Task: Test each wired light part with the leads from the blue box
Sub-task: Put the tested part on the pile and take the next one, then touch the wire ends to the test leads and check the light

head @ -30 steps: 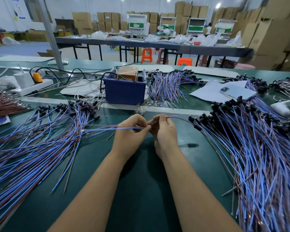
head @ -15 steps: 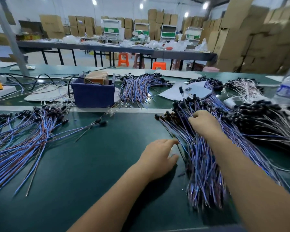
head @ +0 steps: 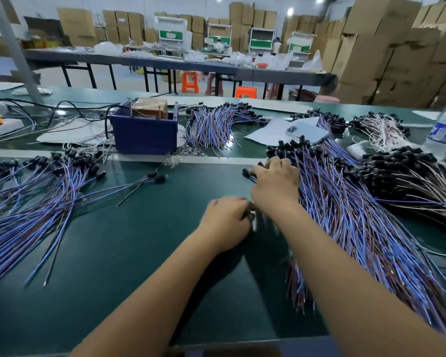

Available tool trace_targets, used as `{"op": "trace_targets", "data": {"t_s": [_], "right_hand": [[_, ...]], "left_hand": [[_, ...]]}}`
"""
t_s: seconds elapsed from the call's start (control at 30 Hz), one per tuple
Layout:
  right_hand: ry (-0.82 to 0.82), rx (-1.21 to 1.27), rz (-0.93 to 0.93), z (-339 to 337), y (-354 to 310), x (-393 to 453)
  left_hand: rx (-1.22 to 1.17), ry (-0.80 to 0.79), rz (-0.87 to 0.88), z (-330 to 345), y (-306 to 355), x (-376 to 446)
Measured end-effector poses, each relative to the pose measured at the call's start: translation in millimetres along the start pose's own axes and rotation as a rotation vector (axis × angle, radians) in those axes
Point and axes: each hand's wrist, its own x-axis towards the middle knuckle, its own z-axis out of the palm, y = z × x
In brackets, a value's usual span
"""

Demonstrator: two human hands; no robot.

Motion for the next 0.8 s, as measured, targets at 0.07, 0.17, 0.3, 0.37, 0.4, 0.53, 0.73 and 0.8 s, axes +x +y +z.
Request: {"op": "trace_targets", "data": {"t_s": [0.07, 0.17, 0.3, 0.37, 0.4, 0.53, 0.73, 0.8], "right_hand": [[-0.056, 0.072, -0.033, 7, -24, 2], [-0.152, 0.156, -0.089, 22, -67, 4], [-0.221, 0.350, -0.194, 44, -129, 7], [-0.207, 0.413, -0.217, 52, -157, 10], [-0.196, 0.420, -0.209, 54, -166, 12], [-0.133, 0.407, -0.171, 67, -178, 15], [-0.059, 0.957, -0.066, 61, -166, 12], [-0.272, 1.393, -0.029, 51, -166, 7]], "left_hand": [[0.055, 0.156, -0.160, -18, -34, -7], [0.226, 0.264, -0.440, -45, -88, -22], [0.193, 0.241, -0.812, -71, -137, -41], [0.154, 0.273, -0.878, -72, -142, -37], [0.167, 0.277, -0.885, -71, -141, -34], [0.169, 0.329, -0.916, -72, -149, -27], [0.032, 0.758, -0.701, -79, -140, -29], [-0.019, 0.905, -0.378, -83, -123, -30]]}}
